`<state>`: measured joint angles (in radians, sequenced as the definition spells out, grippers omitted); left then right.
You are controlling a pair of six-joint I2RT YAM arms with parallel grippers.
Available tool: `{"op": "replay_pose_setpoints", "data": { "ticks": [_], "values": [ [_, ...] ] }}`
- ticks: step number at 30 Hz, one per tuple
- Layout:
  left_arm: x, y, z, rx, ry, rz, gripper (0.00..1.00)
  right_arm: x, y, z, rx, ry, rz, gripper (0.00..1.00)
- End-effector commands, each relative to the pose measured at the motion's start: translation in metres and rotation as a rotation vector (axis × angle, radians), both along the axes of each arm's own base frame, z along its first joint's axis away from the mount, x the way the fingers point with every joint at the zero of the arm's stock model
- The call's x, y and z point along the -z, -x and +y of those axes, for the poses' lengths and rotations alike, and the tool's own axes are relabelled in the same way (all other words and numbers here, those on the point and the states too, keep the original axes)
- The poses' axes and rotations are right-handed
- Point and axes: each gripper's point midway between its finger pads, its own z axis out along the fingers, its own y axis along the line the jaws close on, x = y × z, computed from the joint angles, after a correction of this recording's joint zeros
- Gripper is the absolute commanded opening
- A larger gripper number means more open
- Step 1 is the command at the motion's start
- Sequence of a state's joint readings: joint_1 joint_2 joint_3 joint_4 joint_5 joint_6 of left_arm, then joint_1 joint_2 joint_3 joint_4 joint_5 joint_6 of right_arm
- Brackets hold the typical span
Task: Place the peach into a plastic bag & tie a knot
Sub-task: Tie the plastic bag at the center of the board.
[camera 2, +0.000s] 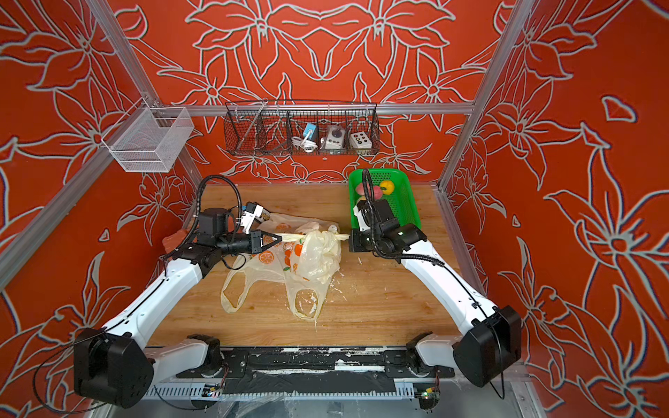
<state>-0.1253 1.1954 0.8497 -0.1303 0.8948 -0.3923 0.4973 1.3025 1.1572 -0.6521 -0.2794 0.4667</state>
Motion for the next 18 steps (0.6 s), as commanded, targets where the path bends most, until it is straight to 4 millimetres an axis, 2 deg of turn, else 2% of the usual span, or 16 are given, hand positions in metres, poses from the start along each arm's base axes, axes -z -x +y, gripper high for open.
{"op": "replay_pose_setpoints", "data": {
  "ticks": [1, 5, 10, 12, 15, 17, 18],
  "values": [
    [-0.027, 0.000, -0.012, 0.033, 0.103, -0.069, 0.06, 0.009, 0.000, 0.000, 0.032, -0.040, 0.033, 0.00],
    [-0.029, 0.013, -0.019, 0.086, 0.084, -0.075, 0.23, 0.003, 0.001, 0.011, 0.016, -0.119, 0.026, 0.00],
    [-0.017, 0.023, -0.019, 0.105, 0.063, -0.041, 0.47, -0.001, 0.000, 0.016, 0.003, -0.147, 0.025, 0.00],
    [-0.014, 0.024, -0.020, 0.109, 0.058, -0.034, 0.53, -0.003, 0.000, 0.018, -0.001, -0.156, 0.025, 0.00],
    [-0.009, 0.023, -0.027, 0.128, 0.049, -0.022, 0.55, -0.002, 0.000, 0.019, -0.003, -0.160, 0.028, 0.00],
    [-0.005, 0.017, -0.030, 0.125, 0.042, -0.013, 0.52, -0.002, -0.001, 0.019, 0.001, -0.162, 0.029, 0.00],
    [-0.004, 0.013, -0.032, 0.119, 0.043, -0.011, 0.46, -0.001, -0.001, 0.019, 0.004, -0.160, 0.031, 0.00]
  ]
}}
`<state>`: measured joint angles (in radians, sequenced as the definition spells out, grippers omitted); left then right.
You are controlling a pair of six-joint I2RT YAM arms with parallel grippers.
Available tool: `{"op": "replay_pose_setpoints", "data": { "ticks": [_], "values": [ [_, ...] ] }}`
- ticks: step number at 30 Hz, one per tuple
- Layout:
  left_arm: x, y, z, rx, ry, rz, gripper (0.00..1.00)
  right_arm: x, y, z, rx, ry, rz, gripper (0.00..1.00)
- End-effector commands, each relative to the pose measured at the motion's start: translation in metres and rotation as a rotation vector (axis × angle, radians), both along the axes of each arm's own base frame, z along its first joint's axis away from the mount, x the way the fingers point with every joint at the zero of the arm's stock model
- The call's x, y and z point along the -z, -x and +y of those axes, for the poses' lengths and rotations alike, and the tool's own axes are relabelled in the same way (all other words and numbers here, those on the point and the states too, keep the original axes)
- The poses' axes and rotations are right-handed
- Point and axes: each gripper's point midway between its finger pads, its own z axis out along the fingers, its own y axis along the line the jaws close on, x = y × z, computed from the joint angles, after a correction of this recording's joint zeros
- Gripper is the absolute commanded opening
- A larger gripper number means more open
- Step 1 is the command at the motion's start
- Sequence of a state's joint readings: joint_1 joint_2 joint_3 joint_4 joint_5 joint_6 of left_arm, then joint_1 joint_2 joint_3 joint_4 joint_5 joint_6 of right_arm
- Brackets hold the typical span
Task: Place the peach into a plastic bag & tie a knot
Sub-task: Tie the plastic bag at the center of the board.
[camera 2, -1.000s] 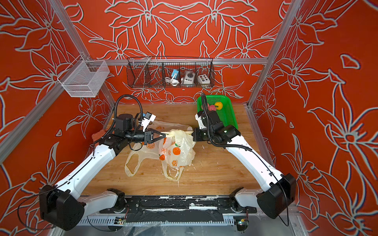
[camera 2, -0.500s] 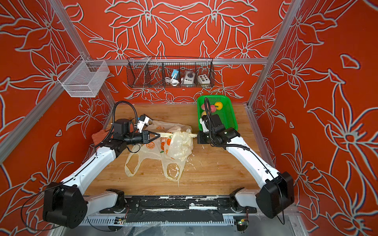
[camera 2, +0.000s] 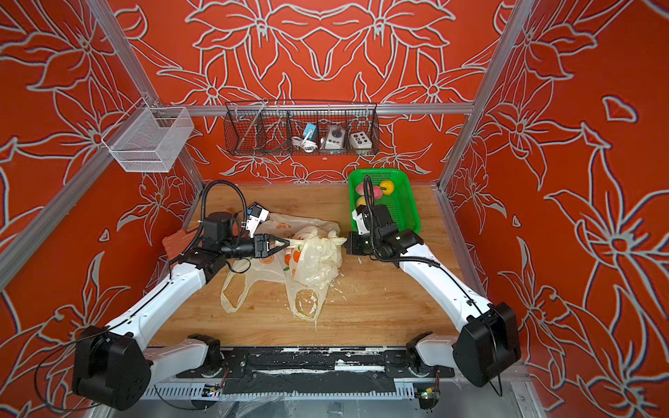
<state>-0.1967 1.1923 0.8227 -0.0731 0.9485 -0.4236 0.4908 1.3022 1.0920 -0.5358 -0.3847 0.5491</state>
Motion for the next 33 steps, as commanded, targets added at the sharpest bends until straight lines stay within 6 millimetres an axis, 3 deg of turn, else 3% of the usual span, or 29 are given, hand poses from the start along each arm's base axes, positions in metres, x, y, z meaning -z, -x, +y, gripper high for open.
{"op": "replay_pose_setpoints", "data": {
  "ticks": [1, 3, 4, 6, 8, 10, 12, 13, 17, 21, 24, 26, 28, 29, 33],
  "values": [
    [0.000, -0.011, -0.006, -0.001, -0.002, -0.006, 0.38, -0.005, -0.001, 0.001, 0.013, -0.024, -0.003, 0.00],
    [0.007, -0.024, 0.000, -0.071, -0.041, 0.014, 0.09, 0.000, -0.003, -0.007, 0.044, 0.012, 0.003, 0.00],
    [0.011, -0.032, 0.008, -0.128, -0.079, 0.021, 0.00, 0.005, -0.004, -0.014, 0.073, 0.049, 0.008, 0.00],
    [0.017, -0.045, 0.032, -0.259, -0.124, 0.042, 0.00, 0.013, -0.005, -0.036, 0.141, 0.142, 0.020, 0.00],
    [0.019, -0.051, 0.065, -0.388, -0.123, 0.064, 0.00, 0.027, -0.006, -0.074, 0.242, 0.266, 0.053, 0.00],
    [0.029, -0.050, 0.099, -0.496, -0.167, 0.088, 0.00, 0.045, -0.003, -0.123, 0.372, 0.368, 0.107, 0.00],
    [0.045, -0.046, 0.117, -0.536, -0.221, 0.132, 0.00, 0.062, 0.001, -0.157, 0.451, 0.412, 0.148, 0.00],
    [0.053, -0.045, 0.122, -0.547, -0.225, 0.159, 0.00, 0.068, 0.001, -0.164, 0.460, 0.413, 0.162, 0.00],
    [0.058, -0.045, 0.115, -0.520, -0.163, 0.178, 0.00, 0.069, -0.008, -0.141, 0.377, 0.323, 0.159, 0.00],
    [0.023, -0.044, 0.084, -0.366, -0.065, 0.101, 0.00, 0.053, -0.008, -0.097, 0.199, 0.234, 0.137, 0.00],
    [-0.008, -0.029, 0.053, -0.222, -0.043, 0.023, 0.00, 0.024, 0.004, -0.095, 0.131, 0.321, 0.101, 0.45],
    [-0.015, -0.020, 0.039, -0.170, -0.047, 0.001, 0.03, -0.002, 0.009, -0.098, 0.112, 0.374, 0.052, 0.63],
    [-0.018, -0.014, 0.029, -0.133, -0.039, -0.005, 0.06, -0.027, 0.014, -0.084, 0.035, 0.383, 0.023, 0.80],
    [-0.019, -0.011, 0.026, -0.122, -0.040, -0.005, 0.07, -0.033, 0.019, -0.072, -0.011, 0.384, 0.026, 0.84],
    [-0.026, -0.002, 0.012, -0.068, -0.026, -0.033, 0.13, -0.040, 0.029, 0.007, -0.165, 0.292, 0.020, 0.88]
  ]
}}
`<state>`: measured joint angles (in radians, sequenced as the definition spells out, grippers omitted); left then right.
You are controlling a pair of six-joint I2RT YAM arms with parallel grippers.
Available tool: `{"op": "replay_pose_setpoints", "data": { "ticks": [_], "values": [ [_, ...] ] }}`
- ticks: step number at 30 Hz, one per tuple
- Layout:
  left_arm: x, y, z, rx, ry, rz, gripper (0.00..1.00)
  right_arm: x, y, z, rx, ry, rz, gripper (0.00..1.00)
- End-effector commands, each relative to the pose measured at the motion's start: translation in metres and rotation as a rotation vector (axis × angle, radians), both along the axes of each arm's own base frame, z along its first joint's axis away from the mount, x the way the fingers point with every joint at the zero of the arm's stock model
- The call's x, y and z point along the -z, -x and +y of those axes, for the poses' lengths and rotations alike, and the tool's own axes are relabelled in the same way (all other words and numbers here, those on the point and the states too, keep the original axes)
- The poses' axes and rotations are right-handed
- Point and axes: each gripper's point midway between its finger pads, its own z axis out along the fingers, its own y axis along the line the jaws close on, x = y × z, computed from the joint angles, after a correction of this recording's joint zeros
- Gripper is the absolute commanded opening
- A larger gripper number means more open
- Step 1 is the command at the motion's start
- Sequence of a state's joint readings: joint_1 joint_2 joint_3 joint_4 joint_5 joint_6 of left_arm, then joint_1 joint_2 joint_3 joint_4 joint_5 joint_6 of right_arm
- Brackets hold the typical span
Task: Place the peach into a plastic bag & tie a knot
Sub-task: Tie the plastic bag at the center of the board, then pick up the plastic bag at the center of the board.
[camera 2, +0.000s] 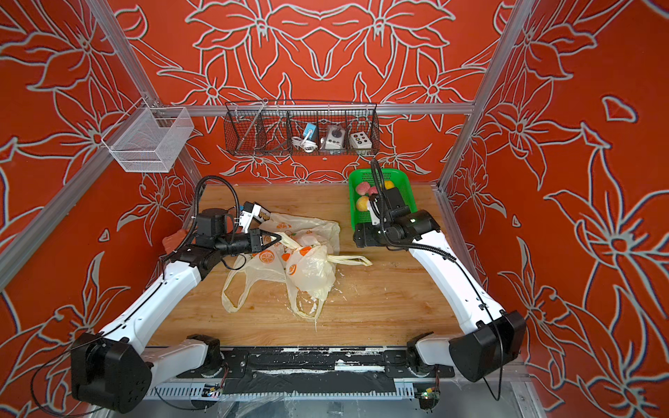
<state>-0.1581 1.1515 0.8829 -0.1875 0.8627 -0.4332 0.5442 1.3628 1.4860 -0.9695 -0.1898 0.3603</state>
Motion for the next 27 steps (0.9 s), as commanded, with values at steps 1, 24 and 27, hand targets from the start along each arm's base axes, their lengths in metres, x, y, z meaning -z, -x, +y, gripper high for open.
{"op": "replay_pose_setpoints", "data": {
  "ticks": [1, 24, 27],
  "values": [
    [-0.016, 0.010, -0.011, 0.059, 0.019, -0.058, 0.14, 0.027, 0.022, 0.046, -0.093, 0.007, 0.119, 0.88],
    [-0.071, -0.009, 0.082, -0.431, -0.458, -0.141, 0.81, -0.002, 0.016, -0.060, 0.236, 0.090, 0.052, 0.00],
    [-0.067, -0.011, 0.078, -0.419, -0.444, -0.126, 0.82, 0.003, 0.024, -0.134, 0.432, 0.222, 0.031, 0.00]
  ]
}}
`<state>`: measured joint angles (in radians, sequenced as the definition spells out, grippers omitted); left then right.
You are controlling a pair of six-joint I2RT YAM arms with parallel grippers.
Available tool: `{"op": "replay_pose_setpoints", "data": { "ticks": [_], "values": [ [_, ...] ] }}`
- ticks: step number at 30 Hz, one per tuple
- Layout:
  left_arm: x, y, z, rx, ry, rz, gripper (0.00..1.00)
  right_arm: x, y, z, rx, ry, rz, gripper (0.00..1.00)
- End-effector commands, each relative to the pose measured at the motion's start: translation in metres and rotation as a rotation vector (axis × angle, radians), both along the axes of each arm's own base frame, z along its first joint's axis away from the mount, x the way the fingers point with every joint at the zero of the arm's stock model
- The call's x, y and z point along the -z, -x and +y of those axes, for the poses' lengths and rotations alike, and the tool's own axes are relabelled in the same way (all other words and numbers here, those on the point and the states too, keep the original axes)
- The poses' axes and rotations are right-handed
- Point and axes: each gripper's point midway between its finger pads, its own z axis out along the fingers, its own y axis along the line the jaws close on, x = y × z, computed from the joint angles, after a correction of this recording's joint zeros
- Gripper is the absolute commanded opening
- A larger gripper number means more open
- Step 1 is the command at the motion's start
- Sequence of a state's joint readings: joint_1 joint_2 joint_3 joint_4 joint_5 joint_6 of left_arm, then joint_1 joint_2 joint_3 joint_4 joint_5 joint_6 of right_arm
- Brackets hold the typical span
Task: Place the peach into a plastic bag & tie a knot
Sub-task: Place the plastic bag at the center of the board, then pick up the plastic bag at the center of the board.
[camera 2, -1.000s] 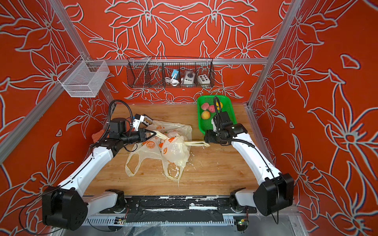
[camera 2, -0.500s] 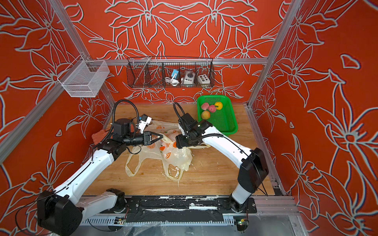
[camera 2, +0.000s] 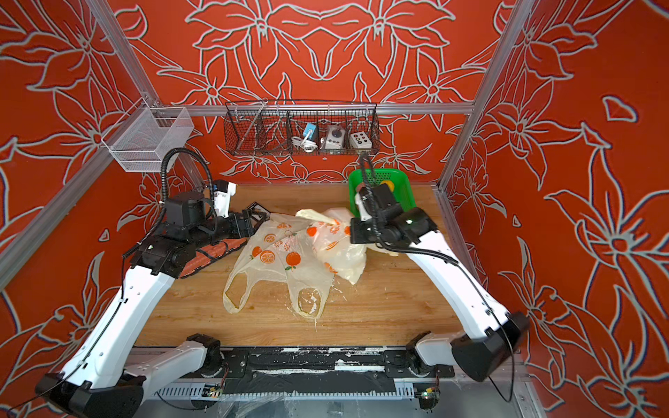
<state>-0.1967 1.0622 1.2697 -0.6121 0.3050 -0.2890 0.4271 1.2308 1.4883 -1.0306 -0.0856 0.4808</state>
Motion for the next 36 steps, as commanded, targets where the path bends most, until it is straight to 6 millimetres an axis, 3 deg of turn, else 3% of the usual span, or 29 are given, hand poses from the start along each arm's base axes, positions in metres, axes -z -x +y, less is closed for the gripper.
{"op": "replay_pose_setpoints", "data": {
  "ticks": [1, 3, 6, 11, 14, 16, 19, 20, 23, 25, 26, 30, 33, 36],
  "values": [
    [0.026, 0.002, 0.012, -0.054, -0.072, 0.088, 0.82, 0.034, 0.027, -0.092, 0.229, 0.284, 0.122, 0.00],
    [0.032, 0.003, 0.007, -0.034, -0.063, 0.109, 0.81, 0.034, 0.035, -0.141, 0.394, 0.385, 0.126, 0.00],
    [0.037, 0.006, -0.002, 0.012, -0.040, 0.129, 0.80, 0.050, 0.042, -0.187, 0.551, 0.466, 0.143, 0.00],
    [0.044, 0.005, -0.008, 0.033, -0.016, 0.153, 0.78, 0.103, 0.017, -0.191, 0.589, 0.412, 0.137, 0.16],
    [0.046, 0.007, -0.007, 0.027, -0.025, 0.172, 0.78, 0.119, 0.016, -0.188, 0.571, 0.406, 0.208, 0.48],
    [0.046, 0.010, 0.001, -0.001, -0.058, 0.183, 0.77, 0.104, 0.023, -0.188, 0.546, 0.454, 0.226, 0.64],
    [0.048, 0.011, 0.020, -0.084, -0.136, 0.194, 0.77, 0.049, 0.031, -0.173, 0.436, 0.707, 0.103, 0.86],
    [0.049, 0.011, 0.027, -0.111, -0.158, 0.197, 0.77, 0.036, 0.032, -0.160, 0.390, 0.727, 0.087, 0.87],
    [0.055, 0.009, 0.046, -0.182, -0.179, 0.225, 0.76, 0.030, 0.030, -0.095, 0.202, 0.703, 0.054, 0.86],
    [0.061, 0.009, 0.063, -0.243, -0.161, 0.245, 0.75, 0.041, 0.031, -0.033, 0.043, 0.645, 0.028, 0.85],
    [0.065, 0.009, 0.075, -0.287, -0.151, 0.254, 0.74, 0.051, 0.034, 0.009, -0.074, 0.584, 0.021, 0.84],
    [0.081, 0.012, 0.121, -0.468, -0.170, 0.287, 0.73, 0.096, 0.063, 0.150, -0.418, 0.324, 0.052, 0.83],
    [0.087, 0.014, 0.138, -0.546, -0.154, 0.299, 0.73, 0.133, 0.085, 0.208, -0.546, 0.226, 0.148, 0.81],
    [0.085, 0.015, 0.144, -0.575, -0.136, 0.293, 0.73, 0.167, 0.094, 0.231, -0.601, 0.207, 0.236, 0.77]
  ]
}}
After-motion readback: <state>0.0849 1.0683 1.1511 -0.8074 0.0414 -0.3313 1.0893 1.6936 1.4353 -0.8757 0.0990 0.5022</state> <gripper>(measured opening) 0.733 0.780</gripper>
